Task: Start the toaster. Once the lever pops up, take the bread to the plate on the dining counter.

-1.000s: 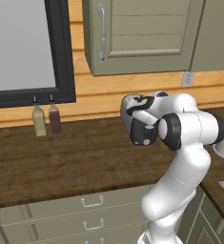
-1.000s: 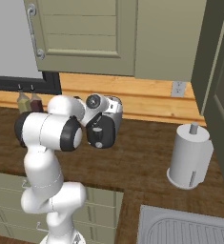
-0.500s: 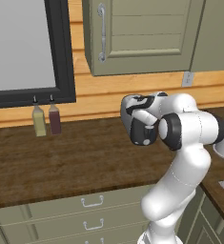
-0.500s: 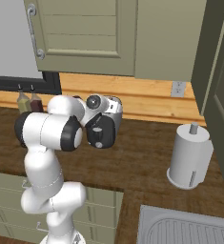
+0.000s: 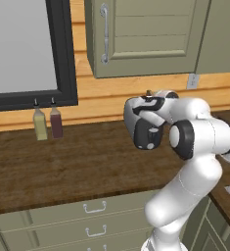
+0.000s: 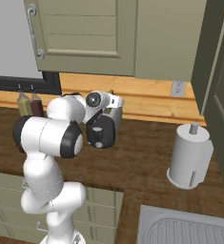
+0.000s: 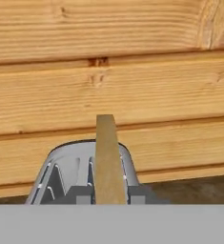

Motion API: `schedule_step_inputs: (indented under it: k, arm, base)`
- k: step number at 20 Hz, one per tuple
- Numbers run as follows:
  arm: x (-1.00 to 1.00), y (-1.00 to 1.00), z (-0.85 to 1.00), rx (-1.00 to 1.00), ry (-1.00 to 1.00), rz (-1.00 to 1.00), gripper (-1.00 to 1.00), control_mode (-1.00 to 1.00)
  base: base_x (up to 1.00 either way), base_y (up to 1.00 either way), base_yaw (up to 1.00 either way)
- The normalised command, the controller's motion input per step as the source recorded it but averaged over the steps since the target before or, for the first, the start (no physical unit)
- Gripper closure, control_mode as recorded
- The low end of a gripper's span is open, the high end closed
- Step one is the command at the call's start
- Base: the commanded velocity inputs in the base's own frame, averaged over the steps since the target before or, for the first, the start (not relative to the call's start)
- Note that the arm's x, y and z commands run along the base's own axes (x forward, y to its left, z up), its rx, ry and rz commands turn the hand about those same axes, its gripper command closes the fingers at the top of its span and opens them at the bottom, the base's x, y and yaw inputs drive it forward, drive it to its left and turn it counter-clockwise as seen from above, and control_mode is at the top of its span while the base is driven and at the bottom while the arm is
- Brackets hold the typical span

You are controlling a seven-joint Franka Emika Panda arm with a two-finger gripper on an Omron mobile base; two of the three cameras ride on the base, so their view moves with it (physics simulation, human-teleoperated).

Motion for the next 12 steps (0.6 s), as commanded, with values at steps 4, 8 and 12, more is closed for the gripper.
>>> schedule_step_inputs:
  k: [4,8,12]
  arm:
    - [-0.44,0.00,1.00,-0.12,-0.13,0.00,1.00,-1.00]
    - [-0.70,0.00,0.70,-0.16,-0.10,0.00,1.00,-1.00]
    - [-0.94,0.00,0.69,-0.15,-0.10,0.00,1.00,-1.00]
  base:
    - [0.00,0.00,0.00]
    - [0.00,0.00,0.00]
    - [0.00,0.00,0.00]
